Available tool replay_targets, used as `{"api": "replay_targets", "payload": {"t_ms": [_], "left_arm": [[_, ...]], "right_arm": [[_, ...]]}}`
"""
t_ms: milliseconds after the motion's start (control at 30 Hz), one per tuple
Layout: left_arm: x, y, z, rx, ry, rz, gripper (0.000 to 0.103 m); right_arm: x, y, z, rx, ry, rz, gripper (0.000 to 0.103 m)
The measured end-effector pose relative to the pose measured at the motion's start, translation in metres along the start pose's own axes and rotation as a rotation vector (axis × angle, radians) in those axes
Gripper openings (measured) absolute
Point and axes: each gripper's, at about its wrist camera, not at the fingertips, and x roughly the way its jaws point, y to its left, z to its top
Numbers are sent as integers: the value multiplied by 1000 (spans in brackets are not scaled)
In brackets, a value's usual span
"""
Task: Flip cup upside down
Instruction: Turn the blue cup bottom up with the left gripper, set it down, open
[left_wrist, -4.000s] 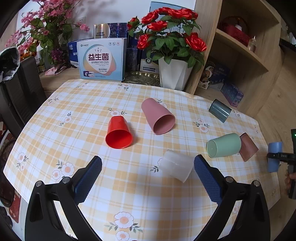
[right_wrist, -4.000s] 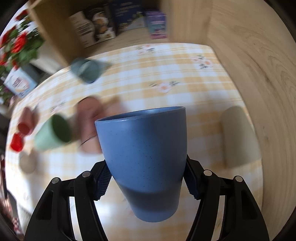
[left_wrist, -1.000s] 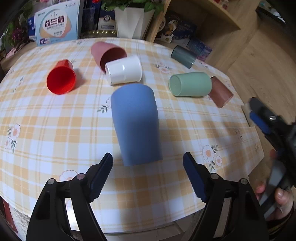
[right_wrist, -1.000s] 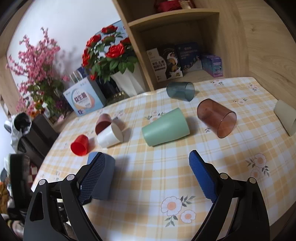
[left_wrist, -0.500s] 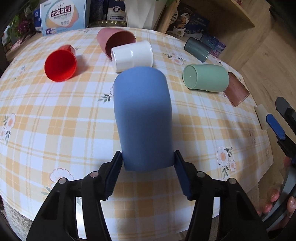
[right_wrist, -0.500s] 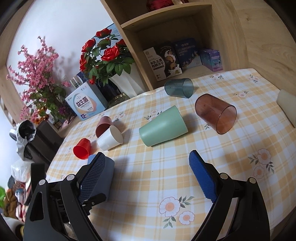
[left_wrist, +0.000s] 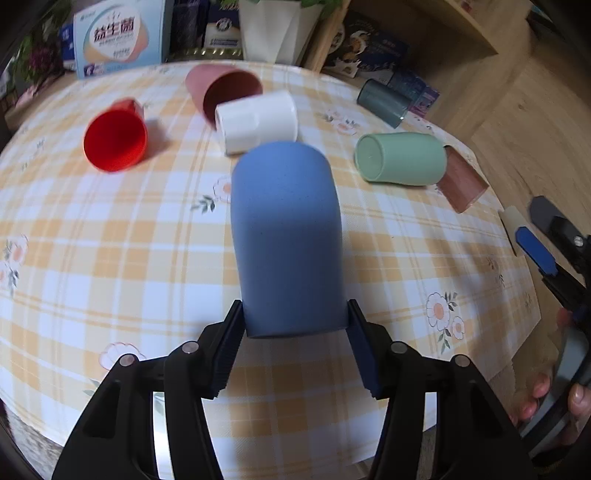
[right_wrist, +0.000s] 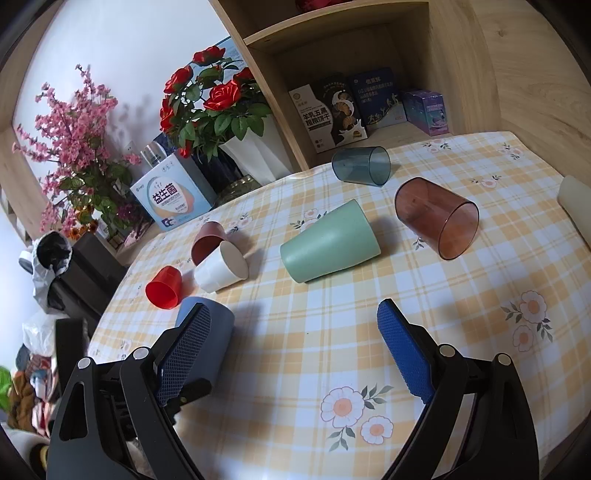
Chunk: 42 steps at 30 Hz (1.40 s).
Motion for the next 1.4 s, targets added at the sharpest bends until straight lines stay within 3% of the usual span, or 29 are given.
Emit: {"api": "replay_targets", "payload": {"t_ms": [367, 1033, 1400], "left_arm": [[-29, 8, 7, 12, -15, -3, 53], [-78, 45, 5, -15, 26, 127, 53], [-75, 45, 25, -8, 52, 149, 53]], "right_arm": [[-3, 0, 1, 6, -1, 8, 89], [-3, -3, -5, 34, 11, 16, 89], [-4, -5, -5, 54, 15, 20, 89]]}}
